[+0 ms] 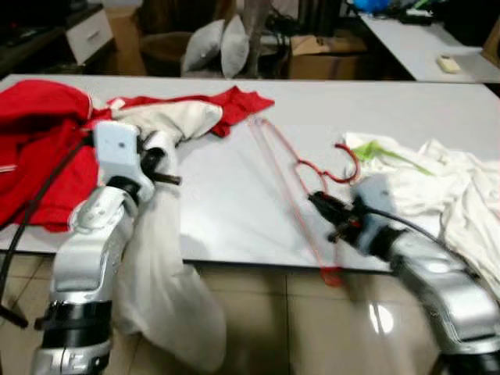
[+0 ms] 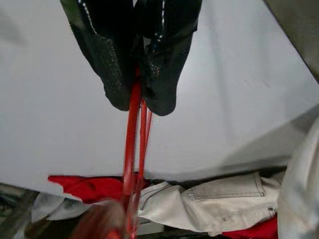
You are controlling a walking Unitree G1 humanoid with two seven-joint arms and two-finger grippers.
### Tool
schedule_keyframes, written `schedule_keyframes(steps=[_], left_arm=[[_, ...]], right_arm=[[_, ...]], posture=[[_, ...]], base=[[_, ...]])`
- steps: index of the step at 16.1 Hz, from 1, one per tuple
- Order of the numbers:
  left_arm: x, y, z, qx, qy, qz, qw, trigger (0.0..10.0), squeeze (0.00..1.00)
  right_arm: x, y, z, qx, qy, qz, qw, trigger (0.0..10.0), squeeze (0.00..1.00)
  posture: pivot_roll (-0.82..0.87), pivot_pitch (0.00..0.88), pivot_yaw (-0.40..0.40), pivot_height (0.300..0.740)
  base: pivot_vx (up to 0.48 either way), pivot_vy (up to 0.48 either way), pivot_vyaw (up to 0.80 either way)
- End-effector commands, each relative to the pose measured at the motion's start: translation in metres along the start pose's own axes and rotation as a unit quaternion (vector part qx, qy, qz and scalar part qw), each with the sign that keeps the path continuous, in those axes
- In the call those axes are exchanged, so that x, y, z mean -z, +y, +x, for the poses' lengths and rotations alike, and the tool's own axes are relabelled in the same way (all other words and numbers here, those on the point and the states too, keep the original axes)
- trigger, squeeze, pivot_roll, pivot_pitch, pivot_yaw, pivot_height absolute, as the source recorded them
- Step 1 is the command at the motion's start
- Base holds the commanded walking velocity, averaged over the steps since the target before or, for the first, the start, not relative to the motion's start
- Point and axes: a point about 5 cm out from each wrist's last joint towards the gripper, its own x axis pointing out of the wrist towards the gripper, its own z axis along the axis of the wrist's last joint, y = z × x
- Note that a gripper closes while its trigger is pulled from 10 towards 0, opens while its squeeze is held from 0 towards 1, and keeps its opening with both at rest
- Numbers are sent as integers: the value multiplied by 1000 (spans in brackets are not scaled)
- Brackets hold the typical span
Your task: Hang hanger
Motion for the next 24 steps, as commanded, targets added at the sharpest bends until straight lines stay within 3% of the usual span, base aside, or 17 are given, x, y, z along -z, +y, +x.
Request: schedule_keyframes(steps=[1, 3, 5, 6, 7, 11, 13, 15, 18, 21, 22, 23, 24], left_arm=[[-15, 10, 4, -16, -27, 13, 999, 10000, 0], [-23, 23, 18, -26, -15, 15, 999, 10000, 0], [-28, 25, 27, -10, -12, 36, 999, 10000, 0], [-39, 25, 40, 9, -21, 45, 999, 10000, 0], [-46, 24, 47, 19, -30, 51, 998, 10000, 0], [-72, 9, 69, 82, -62, 14, 995, 10000, 0], [-91, -7, 80, 137, -79, 8, 987, 10000, 0], [-116, -30, 85, 204, -107, 2, 973, 10000, 0], [-141, -39, 72, 264, -142, -37, 953, 10000, 0], [-161, -30, 58, 289, -174, -58, 940, 10000, 0], [-178, -13, 49, 278, -206, -56, 937, 10000, 0], [-186, -2, 44, 260, -223, -47, 938, 10000, 0], [-206, 25, 35, 206, -272, -39, 939, 10000, 0]], right_arm=[[-15, 8, 1, -48, -26, -15, 998, 10000, 0], [-24, 5, -8, -126, -2, -47, 991, 10000, 0], [-28, 1, -13, -157, 8, -72, 985, 10000, 0], [-32, -6, -19, -188, 36, -109, 975, 10000, 0], [-35, -6, -23, -214, 45, -116, 969, 10000, 0], [-49, -5, -30, -293, 59, -120, 947, 10000, 0], [-55, -1, -27, -328, 54, -123, 935, 10000, 0], [-51, 4, -7, -345, 77, -144, 924, 10000, 0], [-51, -1, 23, -304, 81, -166, 934, 10000, 0], [-65, -18, 47, -231, 59, -193, 952, 10000, 0], [-87, -41, 63, -147, 35, -225, 963, 10000, 0], [-105, -56, 69, -90, 16, -250, 964, 10000, 0], [-154, -87, 73, 53, -58, -282, 956, 10000, 0]], posture=[[-87, 0, 36, 740], [-93, 0, 43, 740], [-92, 0, 39, 740], [-86, 0, 32, 740], [-85, 0, 32, 740], [-76, 0, 33, 740], [-74, 0, 34, 740], [-74, 0, 37, 740], [-73, 0, 35, 740], [-57, 0, 17, 740], [-48, 0, 4, 740], [-45, 0, 1, 740], [-42, 0, -3, 740]], base=[[334, 0, 0], [120, 0, 0], [0, 0, 0], [0, 0, 0], [0, 0, 0], [0, 0, 0], [0, 0, 0], [0, 0, 0], [0, 0, 0], [0, 0, 0], [0, 0, 0], [0, 0, 0], [0, 0, 0]])
